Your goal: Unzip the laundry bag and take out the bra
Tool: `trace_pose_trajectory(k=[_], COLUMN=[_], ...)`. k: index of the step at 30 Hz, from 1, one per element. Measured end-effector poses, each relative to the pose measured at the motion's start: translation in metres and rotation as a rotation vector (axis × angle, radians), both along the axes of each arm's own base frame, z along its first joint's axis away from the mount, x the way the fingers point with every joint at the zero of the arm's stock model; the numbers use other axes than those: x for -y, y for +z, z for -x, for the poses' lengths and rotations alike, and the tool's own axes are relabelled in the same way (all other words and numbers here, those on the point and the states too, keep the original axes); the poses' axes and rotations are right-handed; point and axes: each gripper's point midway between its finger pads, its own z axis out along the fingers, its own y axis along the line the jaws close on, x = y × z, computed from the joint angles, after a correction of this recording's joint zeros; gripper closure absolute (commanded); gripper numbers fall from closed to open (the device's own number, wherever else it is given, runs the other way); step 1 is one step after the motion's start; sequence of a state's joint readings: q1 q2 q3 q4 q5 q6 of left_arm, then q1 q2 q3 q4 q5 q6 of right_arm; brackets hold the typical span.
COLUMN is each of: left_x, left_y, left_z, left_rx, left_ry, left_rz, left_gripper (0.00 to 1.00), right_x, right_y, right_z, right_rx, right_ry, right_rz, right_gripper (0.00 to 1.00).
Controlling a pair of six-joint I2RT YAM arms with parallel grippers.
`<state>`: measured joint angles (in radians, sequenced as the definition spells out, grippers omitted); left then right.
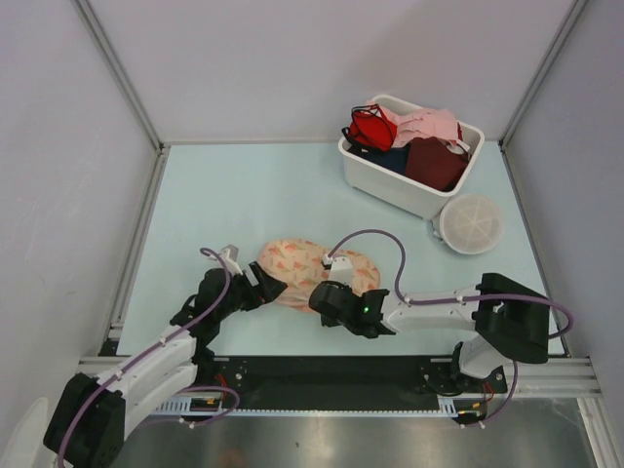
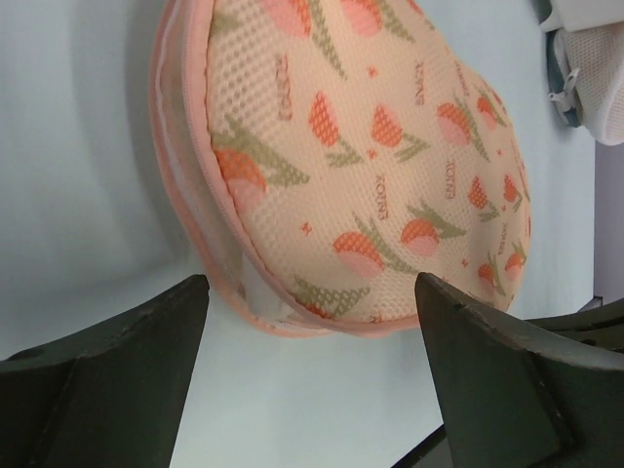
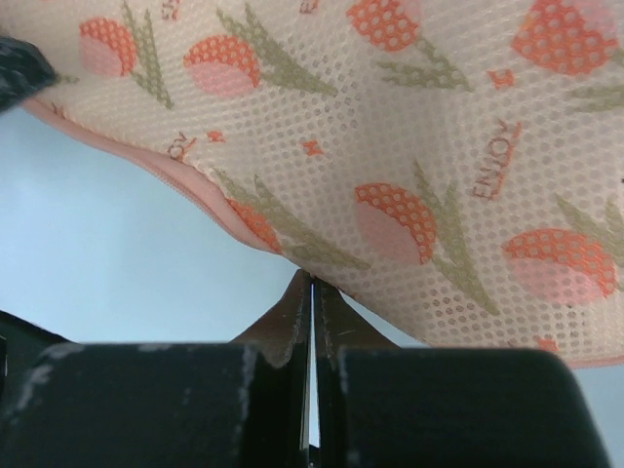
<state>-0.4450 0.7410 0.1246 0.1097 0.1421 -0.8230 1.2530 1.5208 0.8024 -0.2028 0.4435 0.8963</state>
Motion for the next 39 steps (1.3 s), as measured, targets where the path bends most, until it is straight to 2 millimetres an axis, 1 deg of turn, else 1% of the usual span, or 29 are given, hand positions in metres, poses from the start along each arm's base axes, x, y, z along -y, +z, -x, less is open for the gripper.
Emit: trace_pose_trajectory(k=[3,4,6,7,9,10,11,15,25,30,35,39], left_x=[0.003,0.003,0.002,0.001,-0.001,-0.001,-0.001,-0.002,-0.002,-0.002,-0.005,-0.009], left_y=[-0.010,-0.014,-0.021,-0.023,-0.026,-0.026,-0.027,-0.025,-0.020,-0.019,-0.015,-0.011], left_z=[0.003,0.004,0.004,0.004,0.003,0.002,0.001,-0.004,-0.018,-0.021,-0.029,-0.036], left_rx=[-0.035,-0.049,-0.071,-0.076,-0.080,-0.079,-0.078,-0.069,-0.063,-0.060,-0.051,-0.042], left_ry=[-0.010,-0.011,-0.003,0.002,0.010,0.013,0.016,0.028,0.038,0.033,0.043,0.057], left_rz=[-0.009,-0.013,-0.024,-0.030,-0.042,-0.045,-0.046,-0.060,-0.104,-0.119,-0.127,-0.136], left_gripper=[0.31,0.45,0.58,0.71,0.85,0.95,0.99,1.00,1.00,1.00,1.00,1.00], right_x=[-0.006,-0.009,-0.014,-0.016,-0.018,-0.019,-0.019,-0.024,-0.026,-0.019,-0.011,-0.001], right_y=[-0.004,-0.005,-0.006,-0.007,-0.009,-0.009,-0.010,-0.006,-0.005,-0.008,-0.001,0.000], right_z=[0.000,0.000,-0.001,-0.001,0.000,0.000,0.000,-0.002,-0.002,-0.001,0.000,0.002], right_rx=[-0.005,-0.007,-0.008,-0.009,-0.010,-0.011,-0.010,-0.004,-0.001,-0.001,0.001,-0.002], right_ry=[0.014,0.018,0.027,0.030,0.038,0.041,0.045,0.052,0.046,0.035,0.013,-0.011], right_rz=[0.010,0.009,0.007,0.005,0.006,0.007,0.009,-0.002,-0.019,-0.016,-0.041,-0.056], right_gripper=[1.00,1.00,1.00,1.00,1.00,1.00,1.00,1.00,1.00,1.00,1.00,1.00])
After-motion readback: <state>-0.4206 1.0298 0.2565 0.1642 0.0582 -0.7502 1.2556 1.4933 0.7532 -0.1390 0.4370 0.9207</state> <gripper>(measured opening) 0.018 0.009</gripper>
